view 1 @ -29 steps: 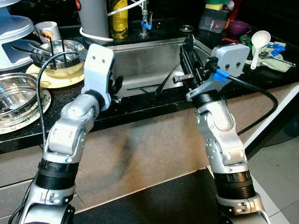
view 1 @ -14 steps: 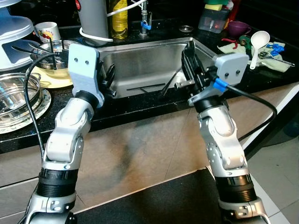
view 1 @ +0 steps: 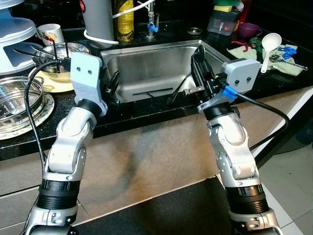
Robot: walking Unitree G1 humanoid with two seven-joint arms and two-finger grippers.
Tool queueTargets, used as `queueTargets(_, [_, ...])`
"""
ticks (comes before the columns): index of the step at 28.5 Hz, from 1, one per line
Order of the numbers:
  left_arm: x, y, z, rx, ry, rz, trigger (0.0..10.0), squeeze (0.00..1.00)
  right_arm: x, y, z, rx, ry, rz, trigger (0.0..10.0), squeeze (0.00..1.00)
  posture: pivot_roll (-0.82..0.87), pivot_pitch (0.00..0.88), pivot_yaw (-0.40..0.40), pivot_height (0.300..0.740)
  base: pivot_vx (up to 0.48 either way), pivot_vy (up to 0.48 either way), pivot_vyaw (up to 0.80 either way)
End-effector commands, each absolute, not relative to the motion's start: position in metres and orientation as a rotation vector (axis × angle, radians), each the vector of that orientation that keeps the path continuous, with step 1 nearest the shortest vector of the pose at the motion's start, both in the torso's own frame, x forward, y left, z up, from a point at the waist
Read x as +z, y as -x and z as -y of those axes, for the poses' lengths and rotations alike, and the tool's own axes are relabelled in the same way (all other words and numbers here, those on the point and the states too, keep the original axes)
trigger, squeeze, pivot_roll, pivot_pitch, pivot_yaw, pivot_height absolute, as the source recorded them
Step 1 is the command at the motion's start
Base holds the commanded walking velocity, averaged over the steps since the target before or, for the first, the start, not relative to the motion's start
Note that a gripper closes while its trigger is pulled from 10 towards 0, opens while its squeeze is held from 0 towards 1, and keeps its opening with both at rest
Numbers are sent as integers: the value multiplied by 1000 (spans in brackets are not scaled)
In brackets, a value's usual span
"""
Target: Kitchen organization
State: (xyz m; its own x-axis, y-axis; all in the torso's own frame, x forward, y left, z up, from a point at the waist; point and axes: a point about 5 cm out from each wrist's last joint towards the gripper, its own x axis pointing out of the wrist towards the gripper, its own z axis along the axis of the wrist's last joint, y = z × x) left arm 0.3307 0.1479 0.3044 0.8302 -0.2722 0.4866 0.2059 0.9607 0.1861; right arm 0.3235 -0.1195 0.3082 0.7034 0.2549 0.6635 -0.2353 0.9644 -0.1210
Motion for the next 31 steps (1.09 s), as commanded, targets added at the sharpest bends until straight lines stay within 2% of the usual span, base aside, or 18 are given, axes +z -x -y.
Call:
queueTargets(1, [297,-332,-147,-279,-139,512,10000,0,304,-324,124,252,23,736,10000,0,-80,174,-19,740,251,0,0])
queueTargets(31, [297,-331,-145,-305,-148,535,10000,0,301,-325,124,255,17,731,10000,0,-81,158,-19,740,392,0,0])
